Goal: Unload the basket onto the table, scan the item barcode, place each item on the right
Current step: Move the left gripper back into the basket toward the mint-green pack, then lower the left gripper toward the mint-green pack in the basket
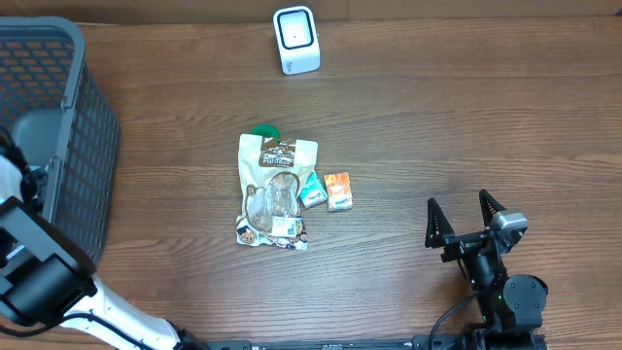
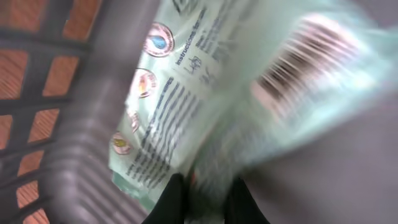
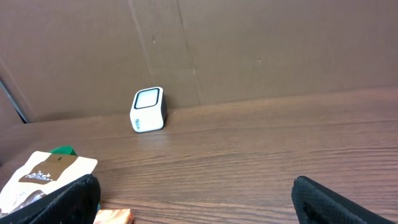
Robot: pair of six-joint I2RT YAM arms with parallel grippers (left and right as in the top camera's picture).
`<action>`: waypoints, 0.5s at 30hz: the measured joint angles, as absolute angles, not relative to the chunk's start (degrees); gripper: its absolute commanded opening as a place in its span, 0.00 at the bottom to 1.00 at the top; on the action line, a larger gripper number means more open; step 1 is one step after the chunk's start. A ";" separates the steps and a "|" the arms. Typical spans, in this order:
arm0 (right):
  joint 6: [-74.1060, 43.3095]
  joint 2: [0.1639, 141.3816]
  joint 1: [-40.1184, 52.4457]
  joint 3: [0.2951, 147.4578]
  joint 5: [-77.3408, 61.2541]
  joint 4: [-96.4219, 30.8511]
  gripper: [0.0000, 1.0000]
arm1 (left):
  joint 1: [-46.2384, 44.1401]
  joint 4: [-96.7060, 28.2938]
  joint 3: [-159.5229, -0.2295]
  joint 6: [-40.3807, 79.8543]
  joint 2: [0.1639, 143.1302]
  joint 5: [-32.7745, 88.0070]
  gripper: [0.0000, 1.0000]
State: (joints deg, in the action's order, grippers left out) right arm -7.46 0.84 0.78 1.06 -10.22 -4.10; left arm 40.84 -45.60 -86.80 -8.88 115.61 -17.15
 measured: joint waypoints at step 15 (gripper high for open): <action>-7.46 0.84 0.78 1.06 -10.24 -4.10 1.00 | 38.98 -44.21 -87.94 2.46 85.58 -6.68 0.33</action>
